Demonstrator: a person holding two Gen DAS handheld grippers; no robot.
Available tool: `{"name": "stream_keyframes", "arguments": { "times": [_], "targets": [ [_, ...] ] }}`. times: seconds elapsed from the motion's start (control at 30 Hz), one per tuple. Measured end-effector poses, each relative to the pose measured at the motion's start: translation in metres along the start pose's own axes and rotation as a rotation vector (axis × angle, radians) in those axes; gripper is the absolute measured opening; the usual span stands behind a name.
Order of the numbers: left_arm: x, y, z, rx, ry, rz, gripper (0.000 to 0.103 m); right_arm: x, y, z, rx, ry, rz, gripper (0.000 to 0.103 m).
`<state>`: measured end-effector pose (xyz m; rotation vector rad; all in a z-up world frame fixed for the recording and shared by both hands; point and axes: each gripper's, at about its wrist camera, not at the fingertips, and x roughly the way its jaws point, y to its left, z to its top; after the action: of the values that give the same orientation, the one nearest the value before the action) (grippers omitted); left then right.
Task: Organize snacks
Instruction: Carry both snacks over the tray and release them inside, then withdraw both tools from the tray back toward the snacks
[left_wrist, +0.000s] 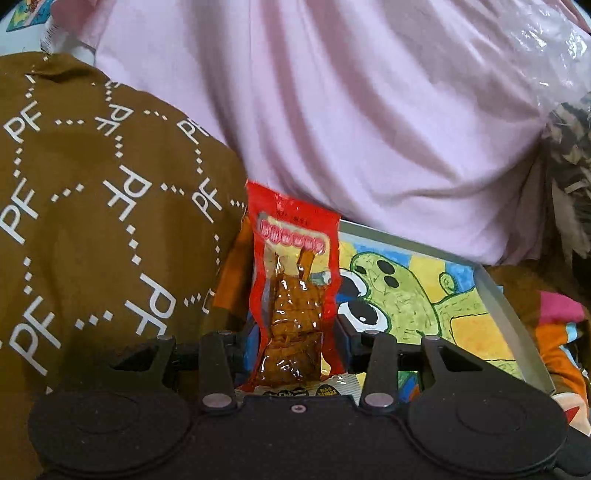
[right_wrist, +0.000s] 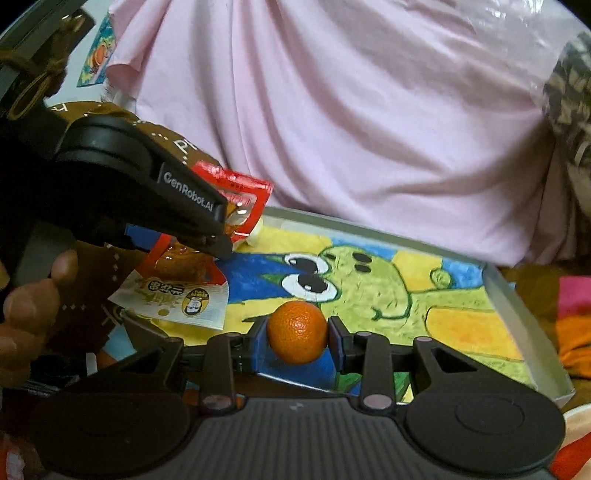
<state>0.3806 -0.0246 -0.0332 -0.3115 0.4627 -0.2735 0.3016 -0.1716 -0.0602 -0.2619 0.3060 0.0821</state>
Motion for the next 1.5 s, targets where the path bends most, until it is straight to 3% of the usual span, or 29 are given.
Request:
{"name": "stream_keyframes", "arguments": {
  "times": [0.2,0.3,0.43,0.5,0.63,0.77,0.83,1.07,1.2,1.5],
  "targets": [
    [0.008,-0.005,-0.003,0.045,0.032,0.005,0.044,0.004,-0.003,-0.001,0.028,0.02,0.01,0.04],
    [0.01,-0.009,-0.005,0.066,0.045,0.005,0.045,0.003,-0.004,0.0,0.038,0.02,0.011,0.046],
    [0.006,-0.01,-0.002,0.06,0.038,-0.005,0.058,0.0,-0.007,0.001,0.052,0.012,0.001,0.059],
    [0.001,-0.012,0.0,0.047,0.022,-0.002,0.07,-0.004,-0.01,0.002,0.068,0.007,-0.01,0.065],
    [-0.014,-0.019,0.005,0.061,-0.028,0.021,0.083,-0.02,-0.021,0.007,0.123,-0.034,-0.046,0.09],
    [-0.037,-0.027,0.013,0.06,-0.081,0.034,0.098,-0.041,-0.032,0.014,0.161,-0.094,-0.082,0.1],
    [-0.054,-0.031,0.016,0.059,-0.115,0.035,0.102,-0.055,-0.035,0.016,0.171,-0.123,-0.103,0.103],
    [-0.11,-0.053,0.016,0.153,-0.194,0.061,0.102,-0.107,-0.041,0.021,0.153,-0.22,-0.149,0.103],
    [-0.144,-0.059,0.01,0.146,-0.224,0.07,0.102,-0.139,-0.043,0.019,0.151,-0.276,-0.169,0.103],
    [-0.212,-0.058,-0.018,0.159,-0.26,0.145,0.102,-0.206,-0.042,0.004,0.128,-0.304,-0.164,0.103]
  ]
}}
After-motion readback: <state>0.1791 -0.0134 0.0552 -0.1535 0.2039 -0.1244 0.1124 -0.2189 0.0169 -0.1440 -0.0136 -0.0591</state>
